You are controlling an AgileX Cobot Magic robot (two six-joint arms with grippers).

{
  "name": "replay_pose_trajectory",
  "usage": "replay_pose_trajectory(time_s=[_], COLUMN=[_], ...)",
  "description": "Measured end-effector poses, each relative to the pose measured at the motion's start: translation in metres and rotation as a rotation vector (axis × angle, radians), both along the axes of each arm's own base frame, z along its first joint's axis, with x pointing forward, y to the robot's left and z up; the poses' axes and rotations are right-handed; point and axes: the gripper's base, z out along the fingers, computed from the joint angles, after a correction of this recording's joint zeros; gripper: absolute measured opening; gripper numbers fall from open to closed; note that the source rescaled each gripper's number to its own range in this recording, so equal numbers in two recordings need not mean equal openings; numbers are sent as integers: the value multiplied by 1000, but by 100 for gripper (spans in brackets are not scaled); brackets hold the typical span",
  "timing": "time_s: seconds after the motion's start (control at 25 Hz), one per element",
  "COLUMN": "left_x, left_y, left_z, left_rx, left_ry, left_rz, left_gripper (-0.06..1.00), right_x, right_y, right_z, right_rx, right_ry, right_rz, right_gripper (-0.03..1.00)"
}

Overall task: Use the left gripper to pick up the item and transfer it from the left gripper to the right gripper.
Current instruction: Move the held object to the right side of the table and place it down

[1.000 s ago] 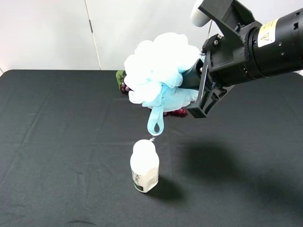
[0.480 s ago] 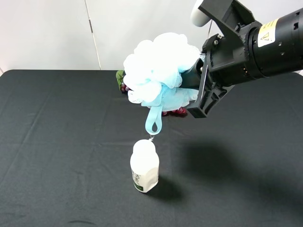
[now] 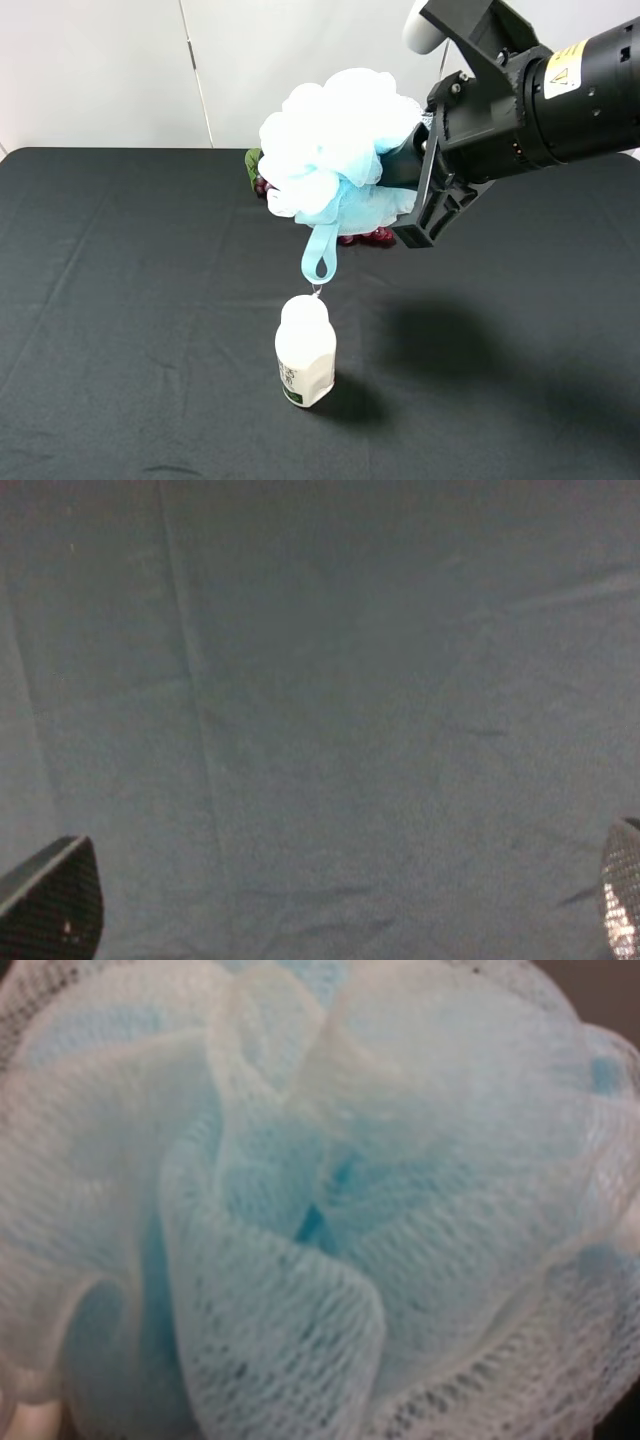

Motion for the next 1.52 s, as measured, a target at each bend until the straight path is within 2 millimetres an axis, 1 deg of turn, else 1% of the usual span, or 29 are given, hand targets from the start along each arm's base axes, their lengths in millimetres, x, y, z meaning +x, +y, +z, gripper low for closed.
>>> replay_pose_trajectory(time_s=[0.08,0.24,0.4,0.64,1.16,1.32,1.52], left_x=[-3,-8,-9,-1,-1,0,1], left_y=[0,1,1,-2,-3,-3,-5], left_z=[-8,-12,-12,-16,-15,-15,-15], left_rx=[-2,-7,-9,-42,-49,-46,-40], left_ry=[-6,-48,-63,-104,-110,-113,-115], left_rz=[2,2,3,-5,-4,58,176], left_gripper=[99,99,99,99,99,99,99], right_x=[0,0,0,0,0,0,3], right_y=[0,0,0,0,0,0,-4], right_z=[0,0,0,0,0,0,-1], right_rx=[0,1,2,2,17,45,38], right_ry=[0,1,2,2,18,49,62], right_rz=[0,-1,-1,-1,-17,-57,-97], right_gripper=[2,2,2,2,2,2,1])
